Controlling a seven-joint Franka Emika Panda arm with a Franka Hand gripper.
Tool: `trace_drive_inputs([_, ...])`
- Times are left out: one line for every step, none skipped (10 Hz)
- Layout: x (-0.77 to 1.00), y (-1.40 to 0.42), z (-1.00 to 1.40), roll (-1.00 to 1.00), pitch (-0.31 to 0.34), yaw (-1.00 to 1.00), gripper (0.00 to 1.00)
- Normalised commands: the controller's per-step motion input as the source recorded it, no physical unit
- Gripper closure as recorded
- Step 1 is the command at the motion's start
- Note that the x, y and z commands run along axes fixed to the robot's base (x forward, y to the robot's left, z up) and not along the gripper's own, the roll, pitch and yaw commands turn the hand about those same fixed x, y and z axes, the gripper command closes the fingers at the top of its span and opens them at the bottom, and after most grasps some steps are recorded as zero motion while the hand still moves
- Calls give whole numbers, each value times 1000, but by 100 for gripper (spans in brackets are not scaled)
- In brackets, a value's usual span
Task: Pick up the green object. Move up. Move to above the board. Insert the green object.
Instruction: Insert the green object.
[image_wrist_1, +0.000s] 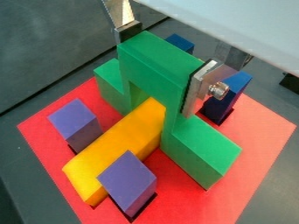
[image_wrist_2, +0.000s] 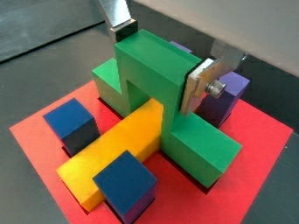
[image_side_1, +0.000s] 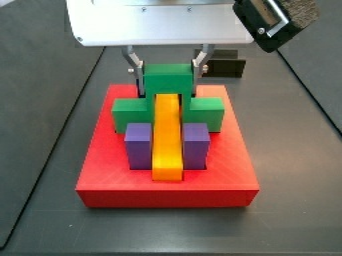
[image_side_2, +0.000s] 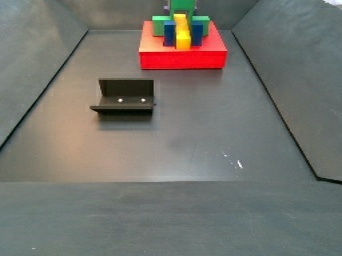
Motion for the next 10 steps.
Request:
trace_drive_inputs([0, 51, -40, 33, 0, 0, 100])
trace_drive_inputs([0, 31, -51, 37, 0, 0, 100])
trace_drive_inputs([46, 40, 0, 20, 7, 0, 100])
trace_drive_inputs([20, 23, 0, 0, 19, 0, 100])
trace_drive_inputs([0, 11, 14, 0, 4, 0, 100])
trace_drive_inputs([0, 0, 0, 6, 0, 0, 100])
trace_drive_inputs([0, 0, 0, 43, 0, 0, 100])
trace_drive_inputs([0, 0, 66, 0, 37, 0, 100])
trace_drive_inputs([0, 9, 169, 0, 17, 0, 100])
trace_drive_inputs([0, 0, 31, 0, 0, 29, 100])
